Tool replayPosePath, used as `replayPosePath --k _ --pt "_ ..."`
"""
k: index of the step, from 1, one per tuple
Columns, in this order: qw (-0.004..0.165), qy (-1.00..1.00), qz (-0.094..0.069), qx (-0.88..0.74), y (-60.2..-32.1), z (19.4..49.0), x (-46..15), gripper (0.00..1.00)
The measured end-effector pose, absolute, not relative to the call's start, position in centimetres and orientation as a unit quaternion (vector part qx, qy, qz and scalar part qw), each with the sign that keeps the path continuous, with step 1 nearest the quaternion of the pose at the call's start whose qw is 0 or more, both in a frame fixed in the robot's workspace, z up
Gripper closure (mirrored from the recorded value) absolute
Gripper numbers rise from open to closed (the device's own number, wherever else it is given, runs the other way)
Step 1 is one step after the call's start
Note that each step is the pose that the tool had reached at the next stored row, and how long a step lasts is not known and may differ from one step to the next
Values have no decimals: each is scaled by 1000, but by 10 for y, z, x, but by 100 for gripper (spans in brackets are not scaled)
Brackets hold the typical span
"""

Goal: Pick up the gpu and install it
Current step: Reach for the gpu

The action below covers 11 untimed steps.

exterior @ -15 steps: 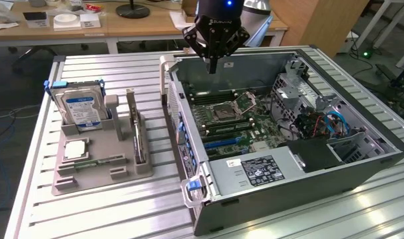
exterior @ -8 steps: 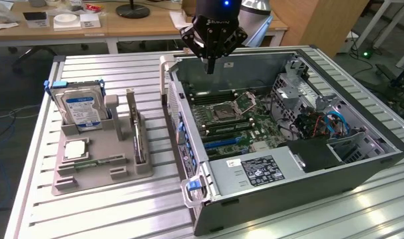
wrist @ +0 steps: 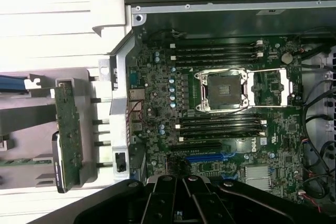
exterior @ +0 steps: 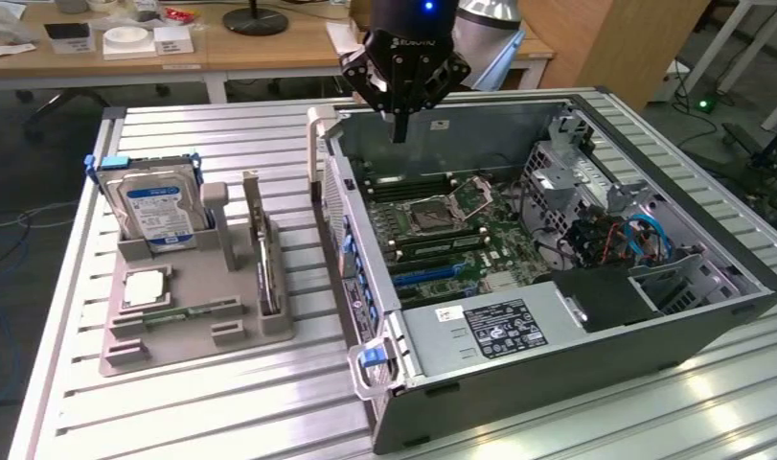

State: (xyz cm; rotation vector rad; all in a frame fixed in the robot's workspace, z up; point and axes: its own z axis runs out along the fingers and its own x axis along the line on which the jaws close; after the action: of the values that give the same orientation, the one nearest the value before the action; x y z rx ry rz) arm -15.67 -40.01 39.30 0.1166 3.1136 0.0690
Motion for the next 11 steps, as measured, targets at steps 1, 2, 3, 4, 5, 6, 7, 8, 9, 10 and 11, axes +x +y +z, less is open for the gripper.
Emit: replayPosePath --k 1,2,3,4,5,6,7,8,9,10,11 --pt "12 999 22 37 -400 393 -157 90" --pt "12 999 22 37 -400 393 -158 90" --pt "12 999 22 37 -400 393 -159 90" --pt "13 999 22 37 -400 393 -159 90" --pt "12 999 22 37 -400 393 -160 90" --pt "12 999 22 37 -400 393 -160 90" --pt "12 999 22 37 -400 393 -161 90" --pt "12 999 22 37 -400 393 -162 90" --pt "12 999 22 37 -400 393 -162 90" --pt "12 999 22 37 -400 393 -163 90" --pt "12 999 22 37 -401 393 -164 90"
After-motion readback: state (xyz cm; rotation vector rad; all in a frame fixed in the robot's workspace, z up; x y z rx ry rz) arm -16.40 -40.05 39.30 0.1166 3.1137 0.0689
